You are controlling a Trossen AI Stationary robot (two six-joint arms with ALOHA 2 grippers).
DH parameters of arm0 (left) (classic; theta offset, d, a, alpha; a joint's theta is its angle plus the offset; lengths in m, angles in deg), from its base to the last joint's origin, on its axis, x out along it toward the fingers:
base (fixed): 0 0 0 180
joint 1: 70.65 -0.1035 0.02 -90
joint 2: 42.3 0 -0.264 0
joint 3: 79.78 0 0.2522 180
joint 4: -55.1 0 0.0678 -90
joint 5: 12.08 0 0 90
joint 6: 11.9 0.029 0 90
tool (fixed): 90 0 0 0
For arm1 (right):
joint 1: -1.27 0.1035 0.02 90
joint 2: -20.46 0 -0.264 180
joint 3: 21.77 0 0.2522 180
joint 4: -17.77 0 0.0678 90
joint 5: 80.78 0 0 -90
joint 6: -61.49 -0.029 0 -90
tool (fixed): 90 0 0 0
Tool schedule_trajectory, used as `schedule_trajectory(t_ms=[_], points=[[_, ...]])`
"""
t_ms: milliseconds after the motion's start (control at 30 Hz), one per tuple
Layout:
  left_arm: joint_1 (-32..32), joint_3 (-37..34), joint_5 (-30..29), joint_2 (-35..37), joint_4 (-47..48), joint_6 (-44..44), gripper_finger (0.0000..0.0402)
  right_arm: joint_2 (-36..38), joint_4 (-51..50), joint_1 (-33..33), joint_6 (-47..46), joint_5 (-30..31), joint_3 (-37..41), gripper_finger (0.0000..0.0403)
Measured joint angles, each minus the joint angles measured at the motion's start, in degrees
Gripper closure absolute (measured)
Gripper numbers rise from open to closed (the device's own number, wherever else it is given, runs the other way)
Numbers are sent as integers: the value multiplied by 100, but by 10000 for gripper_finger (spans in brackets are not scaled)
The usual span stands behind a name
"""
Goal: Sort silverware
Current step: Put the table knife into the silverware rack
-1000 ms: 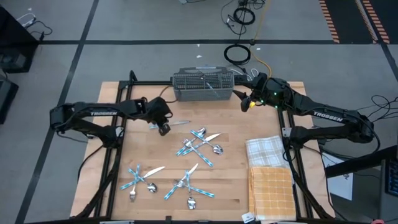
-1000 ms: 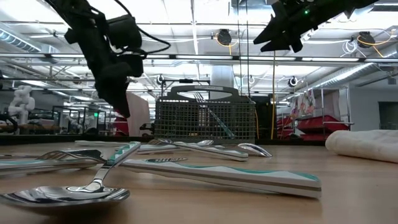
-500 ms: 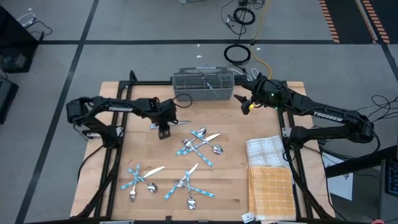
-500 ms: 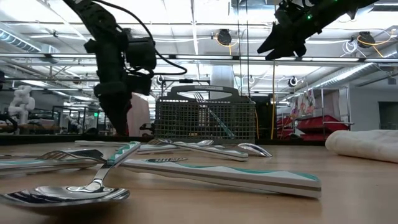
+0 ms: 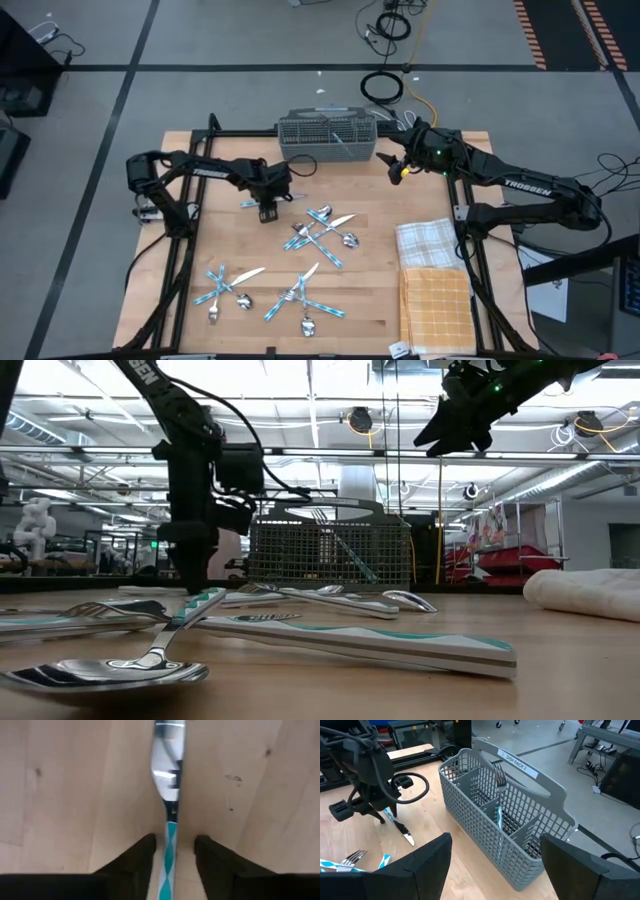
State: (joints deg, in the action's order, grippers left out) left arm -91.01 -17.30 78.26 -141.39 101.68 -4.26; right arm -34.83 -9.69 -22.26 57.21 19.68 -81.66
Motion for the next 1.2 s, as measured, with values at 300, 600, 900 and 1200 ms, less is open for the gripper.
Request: schedule_trajectory(t_ms=[300, 600, 900, 1200], points=[[-9, -3, -59, -30, -240, -342, 384, 0, 4, 1, -89, -6, 0, 115], [11, -103, 216, 784, -344, -1235, 398, 0, 7, 2, -127, -7, 0, 115], [57, -73, 71, 1387, -468, -1558, 400, 0, 11, 0, -152, 43, 0, 115], [49, -69, 785, 1173, -202, -534, 310, 0, -187, -2, -154, 199, 0, 115]])
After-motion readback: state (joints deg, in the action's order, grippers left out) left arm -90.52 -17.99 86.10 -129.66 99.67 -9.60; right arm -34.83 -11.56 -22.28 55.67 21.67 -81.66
